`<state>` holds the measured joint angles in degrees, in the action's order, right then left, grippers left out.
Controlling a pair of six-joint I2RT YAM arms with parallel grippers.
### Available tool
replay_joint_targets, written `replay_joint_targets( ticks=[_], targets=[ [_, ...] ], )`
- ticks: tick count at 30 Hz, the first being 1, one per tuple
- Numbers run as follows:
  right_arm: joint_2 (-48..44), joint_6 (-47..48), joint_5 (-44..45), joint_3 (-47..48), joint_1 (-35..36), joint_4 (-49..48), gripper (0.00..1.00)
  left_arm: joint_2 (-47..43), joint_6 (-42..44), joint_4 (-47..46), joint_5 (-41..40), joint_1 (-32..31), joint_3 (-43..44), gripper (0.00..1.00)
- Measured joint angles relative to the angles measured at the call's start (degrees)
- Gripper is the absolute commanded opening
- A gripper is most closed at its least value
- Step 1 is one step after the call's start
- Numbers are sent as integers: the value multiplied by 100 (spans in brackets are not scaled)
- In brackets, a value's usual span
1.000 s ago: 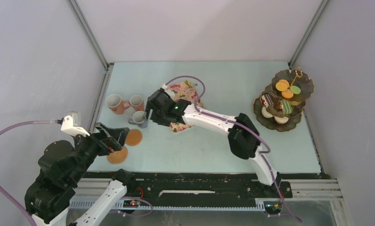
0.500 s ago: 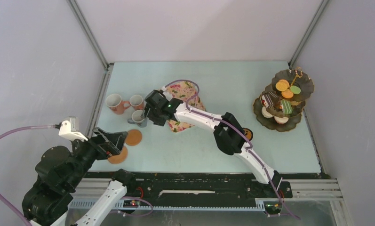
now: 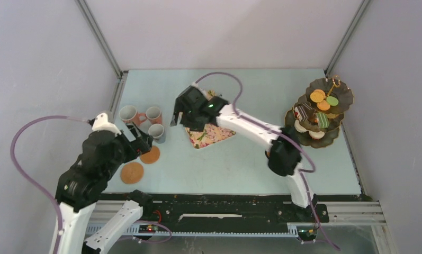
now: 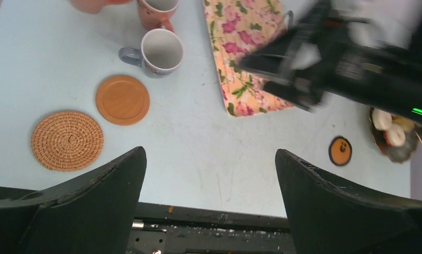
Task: Serve the afternoon tea
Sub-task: Pick up the cup at the center of the board.
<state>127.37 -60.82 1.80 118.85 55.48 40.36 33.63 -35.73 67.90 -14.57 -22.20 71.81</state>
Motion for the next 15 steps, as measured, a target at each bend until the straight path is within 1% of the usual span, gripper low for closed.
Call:
replay_joint_targets(
  ticks=[4, 5, 7, 10, 13, 15],
  targets=[
    [-1567, 431, -7, -927, -396, 328, 93, 555, -293, -267, -181, 236, -208, 98],
    [-2011, 566, -28, -1217, -579, 404, 94, 723, -398, -352, -173, 374, -302, 97],
    [-2608, 815, -22, -1604, -933, 595, 96, 1091, -610, -455, -164, 612, -448, 93],
    [-3119, 1314, 92, -2083, -1419, 887, 96, 1759, -994, -640, -116, 968, -592, 87],
    [-3314, 1838, 149, -2511, -1578, 1145, 95, 2378, -1377, -885, -9, 1261, -739, 78],
    [-3355, 2116, 144, -2741, -1604, 1283, 94, 2736, -1698, -1049, 101, 1484, -835, 74]
  ],
)
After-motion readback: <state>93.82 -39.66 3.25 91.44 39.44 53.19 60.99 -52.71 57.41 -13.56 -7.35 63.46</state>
